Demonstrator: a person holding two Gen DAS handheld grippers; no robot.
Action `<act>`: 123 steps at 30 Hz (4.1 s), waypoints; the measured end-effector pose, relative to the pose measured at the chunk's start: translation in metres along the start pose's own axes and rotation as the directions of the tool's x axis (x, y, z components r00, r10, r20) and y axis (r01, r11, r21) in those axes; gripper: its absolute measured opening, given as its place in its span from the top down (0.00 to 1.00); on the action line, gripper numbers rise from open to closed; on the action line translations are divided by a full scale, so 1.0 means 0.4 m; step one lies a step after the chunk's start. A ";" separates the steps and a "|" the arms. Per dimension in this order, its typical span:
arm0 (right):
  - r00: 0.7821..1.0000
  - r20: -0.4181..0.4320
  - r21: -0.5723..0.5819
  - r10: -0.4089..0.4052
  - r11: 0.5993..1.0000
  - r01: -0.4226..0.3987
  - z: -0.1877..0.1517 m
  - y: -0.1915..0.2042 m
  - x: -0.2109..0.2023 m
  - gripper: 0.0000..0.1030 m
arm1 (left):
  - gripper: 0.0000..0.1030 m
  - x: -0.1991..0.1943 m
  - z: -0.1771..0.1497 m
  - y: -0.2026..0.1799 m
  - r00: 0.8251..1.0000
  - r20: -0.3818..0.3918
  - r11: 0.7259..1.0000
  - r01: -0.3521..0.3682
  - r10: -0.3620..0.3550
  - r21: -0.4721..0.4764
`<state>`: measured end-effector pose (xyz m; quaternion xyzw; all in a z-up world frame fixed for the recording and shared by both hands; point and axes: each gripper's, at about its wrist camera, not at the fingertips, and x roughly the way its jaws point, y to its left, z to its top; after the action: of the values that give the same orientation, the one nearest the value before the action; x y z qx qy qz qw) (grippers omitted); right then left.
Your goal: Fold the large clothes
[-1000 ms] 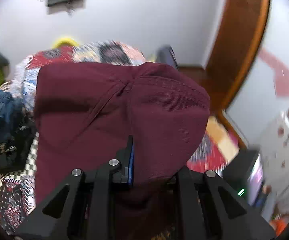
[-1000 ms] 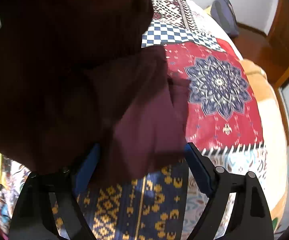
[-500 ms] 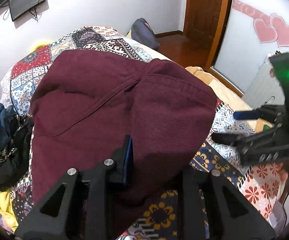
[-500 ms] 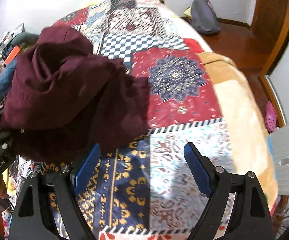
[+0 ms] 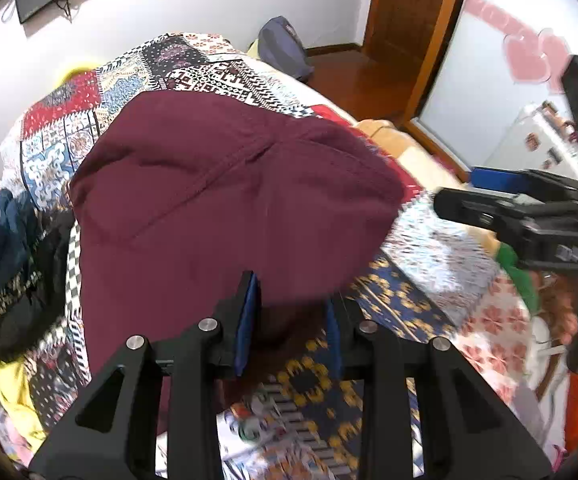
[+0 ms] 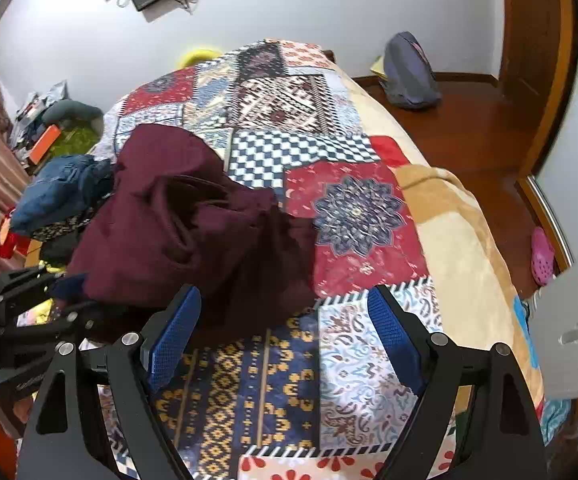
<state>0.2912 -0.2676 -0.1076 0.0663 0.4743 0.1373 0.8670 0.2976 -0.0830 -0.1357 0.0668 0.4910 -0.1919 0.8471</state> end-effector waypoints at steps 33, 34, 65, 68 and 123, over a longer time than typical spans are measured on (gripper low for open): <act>0.971 -0.234 -0.210 0.059 0.972 -0.109 0.010 0.108 0.280 0.12 | 0.16 0.018 -0.248 0.362 0.996 0.019 0.959 -0.082 0.091 -0.273; 0.974 -0.225 -0.230 0.042 0.969 -0.094 0.018 0.127 0.268 0.12 | 0.17 0.008 -0.238 0.357 0.994 0.023 0.962 -0.101 0.110 -0.255; 0.985 -0.155 -0.269 -0.079 0.962 0.035 0.231 0.063 0.436 0.10 | 0.17 0.230 0.086 0.535 0.969 0.023 0.928 -0.230 0.247 -0.292; 0.986 -0.141 -0.252 -0.086 0.967 0.048 0.238 0.072 0.399 0.10 | 0.17 0.190 0.077 0.528 0.962 0.032 0.925 -0.253 0.273 -0.282; 0.891 -0.290 0.099 0.349 0.937 -0.335 0.124 0.010 0.394 0.64 | 0.53 0.154 -0.029 0.428 0.942 0.087 0.803 0.323 -0.325 -0.501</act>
<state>0.4130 -0.2155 -0.2064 0.1466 0.5856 0.2851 0.7445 0.3824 0.0616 -0.2074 -0.2435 0.5296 -0.1972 0.7883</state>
